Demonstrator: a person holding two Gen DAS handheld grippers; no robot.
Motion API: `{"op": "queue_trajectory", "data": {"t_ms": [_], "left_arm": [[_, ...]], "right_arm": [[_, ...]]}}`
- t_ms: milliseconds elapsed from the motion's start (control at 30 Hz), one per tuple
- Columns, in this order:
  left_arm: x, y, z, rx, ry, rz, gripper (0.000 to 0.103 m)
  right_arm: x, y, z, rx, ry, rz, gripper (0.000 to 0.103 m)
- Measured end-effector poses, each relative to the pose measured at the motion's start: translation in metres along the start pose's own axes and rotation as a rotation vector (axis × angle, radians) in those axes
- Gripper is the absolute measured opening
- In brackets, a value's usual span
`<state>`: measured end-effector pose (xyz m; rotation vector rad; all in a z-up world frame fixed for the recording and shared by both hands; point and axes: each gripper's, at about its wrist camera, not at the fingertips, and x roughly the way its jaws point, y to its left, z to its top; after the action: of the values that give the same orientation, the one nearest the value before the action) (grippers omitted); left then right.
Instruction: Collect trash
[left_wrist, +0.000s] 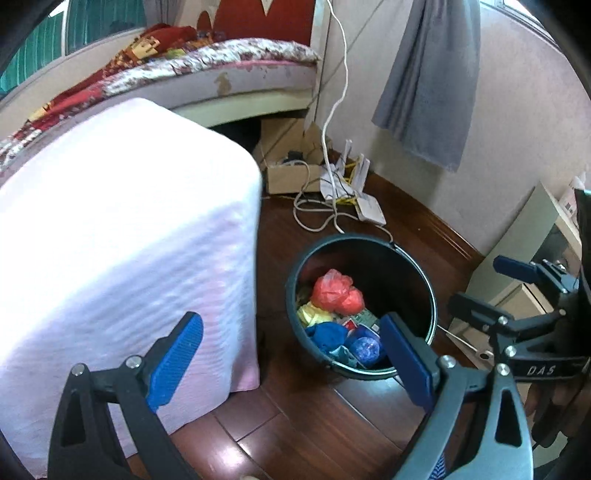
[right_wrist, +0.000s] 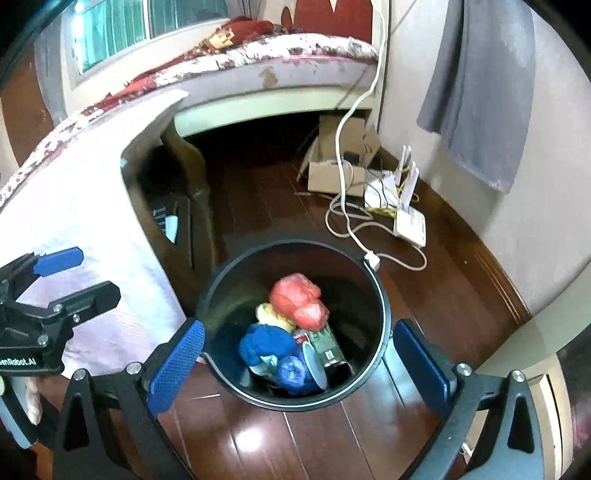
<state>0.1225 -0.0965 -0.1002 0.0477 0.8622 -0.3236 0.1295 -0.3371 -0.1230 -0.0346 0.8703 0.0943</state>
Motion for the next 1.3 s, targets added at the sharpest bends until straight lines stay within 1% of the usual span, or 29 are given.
{"op": "queue_trajectory", "data": {"t_ms": [133, 233, 333, 400, 533, 633, 733, 833, 900, 967, 1033, 1133, 1200, 1300], "left_arm": [[-0.030, 0.005, -0.003, 0.003, -0.023, 0.009, 0.097], [-0.061, 0.007, -0.007, 0.008, -0.060, 0.019, 0.097], [-0.093, 0.011, -0.012, 0.009, -0.105, 0.039, 0.097], [-0.113, 0.016, -0.017, 0.008, -0.132, 0.067, 0.097], [-0.147, 0.021, -0.031, 0.015, -0.180, 0.106, 0.098], [-0.168, 0.025, -0.041, -0.003, -0.205, 0.121, 0.099], [-0.190, 0.027, -0.052, -0.017, -0.253, 0.146, 0.101], [-0.203, 0.024, -0.062, -0.006, -0.284, 0.178, 0.102], [-0.209, 0.023, -0.067, 0.008, -0.290, 0.184, 0.102], [-0.215, 0.021, -0.071, 0.026, -0.296, 0.188, 0.102], [-0.220, 0.019, -0.073, 0.041, -0.308, 0.194, 0.102], [-0.226, 0.019, -0.073, 0.042, -0.337, 0.199, 0.102], [-0.226, 0.020, -0.071, 0.044, -0.346, 0.199, 0.102], [-0.224, 0.021, -0.071, 0.038, -0.350, 0.202, 0.102]], "right_arm": [[-0.031, 0.018, 0.006, 0.004, -0.041, 0.005, 0.103], [-0.063, 0.035, 0.010, 0.006, -0.089, 0.020, 0.103], [-0.101, 0.055, 0.012, 0.003, -0.144, 0.026, 0.103], [-0.120, 0.063, 0.013, -0.002, -0.171, 0.022, 0.103], [-0.161, 0.081, 0.005, 0.001, -0.229, 0.012, 0.103], [-0.182, 0.088, -0.005, 0.015, -0.244, 0.008, 0.103], [-0.201, 0.094, -0.015, 0.023, -0.260, -0.006, 0.103], [-0.222, 0.100, -0.028, 0.047, -0.288, -0.006, 0.103], [-0.236, 0.107, -0.039, 0.054, -0.321, -0.012, 0.103], [-0.245, 0.114, -0.046, 0.045, -0.347, -0.035, 0.103], [-0.252, 0.120, -0.052, 0.056, -0.366, -0.028, 0.103], [-0.256, 0.122, -0.055, 0.076, -0.385, -0.006, 0.103], [-0.256, 0.124, -0.054, 0.076, -0.392, -0.009, 0.103], [-0.254, 0.123, -0.051, 0.066, -0.396, -0.039, 0.103]]}}
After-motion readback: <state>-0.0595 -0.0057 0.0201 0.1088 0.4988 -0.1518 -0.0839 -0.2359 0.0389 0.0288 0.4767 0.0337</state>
